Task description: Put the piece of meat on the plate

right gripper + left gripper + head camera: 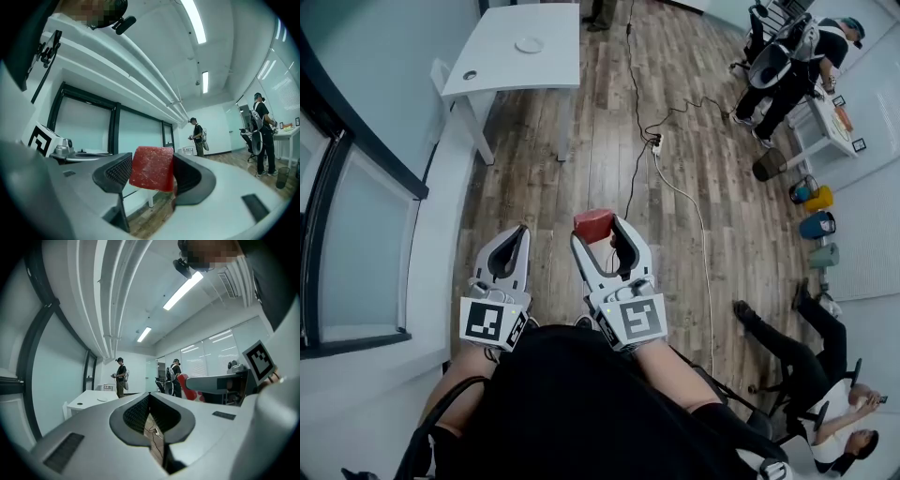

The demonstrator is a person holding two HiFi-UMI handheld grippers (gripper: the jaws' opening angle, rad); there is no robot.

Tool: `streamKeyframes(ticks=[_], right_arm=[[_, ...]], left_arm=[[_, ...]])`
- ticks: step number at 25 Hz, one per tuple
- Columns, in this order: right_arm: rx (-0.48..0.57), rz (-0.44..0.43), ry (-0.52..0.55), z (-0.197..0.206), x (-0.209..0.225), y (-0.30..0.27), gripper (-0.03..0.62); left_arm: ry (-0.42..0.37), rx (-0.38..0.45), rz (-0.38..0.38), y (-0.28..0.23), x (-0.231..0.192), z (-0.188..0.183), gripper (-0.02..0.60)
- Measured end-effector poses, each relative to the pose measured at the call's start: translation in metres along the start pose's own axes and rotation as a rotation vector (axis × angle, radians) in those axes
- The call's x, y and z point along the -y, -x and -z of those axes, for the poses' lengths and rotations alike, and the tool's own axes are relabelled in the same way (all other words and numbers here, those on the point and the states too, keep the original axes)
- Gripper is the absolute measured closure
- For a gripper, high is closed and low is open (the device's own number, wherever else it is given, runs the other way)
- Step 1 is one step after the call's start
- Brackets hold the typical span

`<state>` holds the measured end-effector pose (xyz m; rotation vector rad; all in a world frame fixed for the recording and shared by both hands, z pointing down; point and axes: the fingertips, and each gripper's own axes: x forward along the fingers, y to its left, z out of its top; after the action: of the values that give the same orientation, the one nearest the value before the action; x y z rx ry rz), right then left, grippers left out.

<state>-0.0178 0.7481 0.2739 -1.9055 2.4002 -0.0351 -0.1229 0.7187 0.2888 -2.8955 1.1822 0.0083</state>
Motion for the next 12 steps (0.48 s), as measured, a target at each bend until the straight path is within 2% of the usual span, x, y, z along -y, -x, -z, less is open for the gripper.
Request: streamKeyframes(ticks=[4,12], right_arm=[[0.025,-0.034,-0.027,-0.001,0.013,0.002,0.315],[-0.012,-0.045,-0.031,0.005,0.043,-0.013,0.316]], left_arm=[[-0.004,0.001,-0.012,-0.011,0.011,0.002,0.578],[0.003,-0.007,-0.04,-0.04,0.019,0.005,0.578]])
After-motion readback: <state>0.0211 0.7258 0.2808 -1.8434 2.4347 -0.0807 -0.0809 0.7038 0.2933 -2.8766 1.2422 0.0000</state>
